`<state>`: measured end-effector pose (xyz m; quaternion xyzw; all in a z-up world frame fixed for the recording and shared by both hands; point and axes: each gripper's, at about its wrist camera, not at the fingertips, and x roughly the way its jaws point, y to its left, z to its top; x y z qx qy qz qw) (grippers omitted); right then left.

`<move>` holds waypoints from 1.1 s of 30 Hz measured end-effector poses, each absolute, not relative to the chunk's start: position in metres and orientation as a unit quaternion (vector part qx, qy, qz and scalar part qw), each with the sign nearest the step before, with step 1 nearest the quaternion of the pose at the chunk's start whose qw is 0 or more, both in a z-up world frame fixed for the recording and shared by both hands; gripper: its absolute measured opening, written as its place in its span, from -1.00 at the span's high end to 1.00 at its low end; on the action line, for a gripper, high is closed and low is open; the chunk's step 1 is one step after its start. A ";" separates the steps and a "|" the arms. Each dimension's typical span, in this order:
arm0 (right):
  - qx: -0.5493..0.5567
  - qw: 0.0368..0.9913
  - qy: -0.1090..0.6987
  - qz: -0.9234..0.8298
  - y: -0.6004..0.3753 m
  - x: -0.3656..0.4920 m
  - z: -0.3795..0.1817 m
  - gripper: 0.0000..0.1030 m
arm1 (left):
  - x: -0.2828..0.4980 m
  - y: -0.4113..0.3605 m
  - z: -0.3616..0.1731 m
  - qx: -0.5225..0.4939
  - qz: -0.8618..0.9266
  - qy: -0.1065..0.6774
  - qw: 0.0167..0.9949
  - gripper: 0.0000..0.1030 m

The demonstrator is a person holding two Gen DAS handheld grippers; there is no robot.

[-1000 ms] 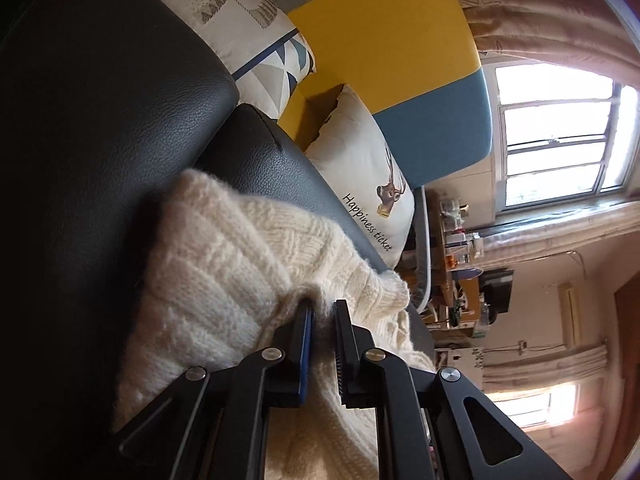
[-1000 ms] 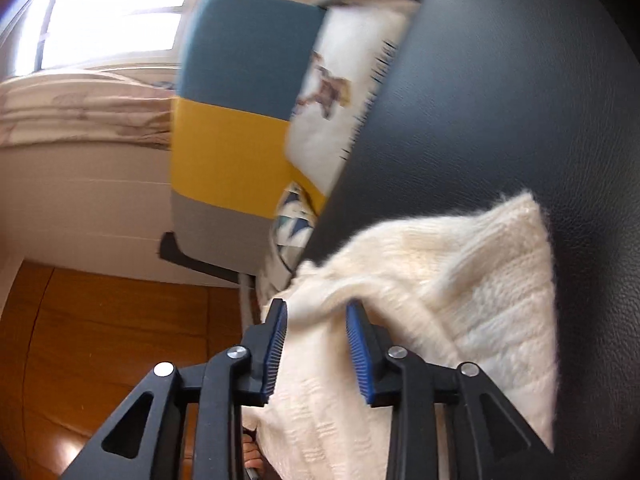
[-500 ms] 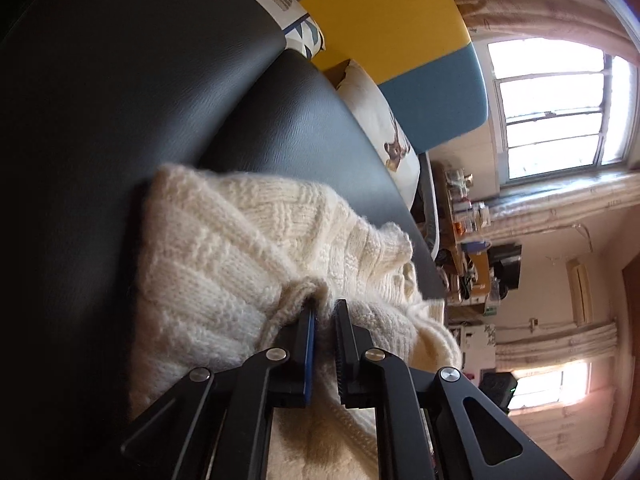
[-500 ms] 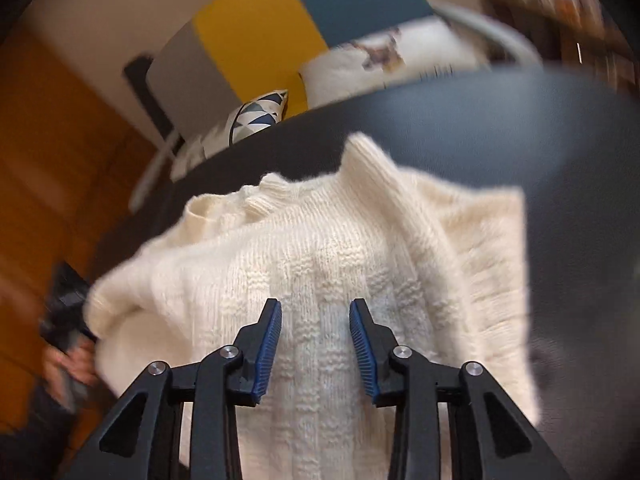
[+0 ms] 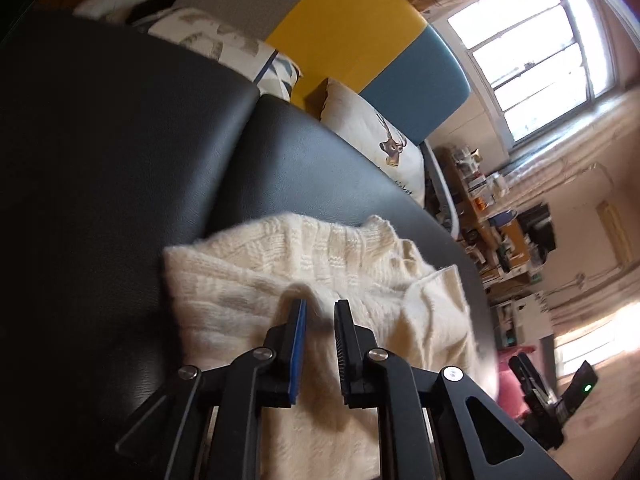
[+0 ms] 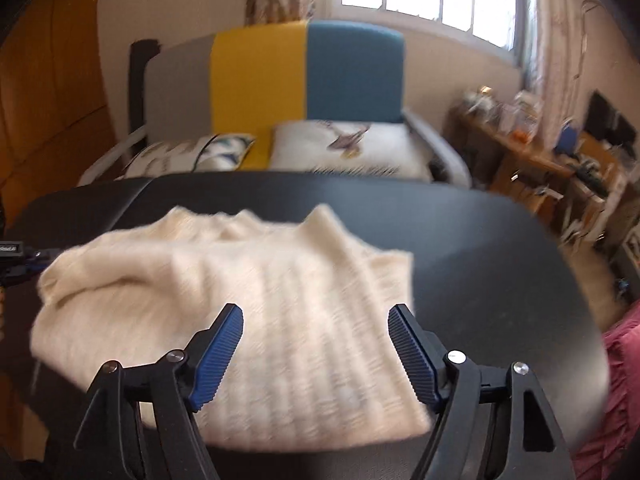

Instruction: Fold clothes

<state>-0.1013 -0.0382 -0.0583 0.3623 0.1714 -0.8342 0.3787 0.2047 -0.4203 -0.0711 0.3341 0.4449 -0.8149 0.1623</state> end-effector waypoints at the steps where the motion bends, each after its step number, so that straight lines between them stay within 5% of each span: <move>1: 0.365 0.387 0.181 -0.827 -0.039 -0.096 -0.061 -0.48 | 0.209 -0.419 -0.069 0.335 -0.819 0.437 0.163 0.74; 22: 0.439 0.400 0.216 -0.775 -0.071 -0.106 -0.094 -0.48 | 0.179 -0.411 -0.079 0.403 -0.855 0.299 0.129 0.59; 24: 0.452 0.390 0.213 -0.773 -0.072 -0.114 -0.102 -0.48 | 0.187 -0.419 -0.076 0.364 -0.853 0.353 0.120 0.59; 26: 0.463 0.385 0.204 -0.772 -0.073 -0.120 -0.107 -0.48 | 0.195 -0.428 -0.073 0.323 -0.848 0.406 0.110 0.89; 33: 0.468 0.391 0.168 -0.774 -0.081 -0.130 -0.104 -0.48 | 0.214 -0.450 -0.087 0.279 -0.800 0.513 0.142 0.90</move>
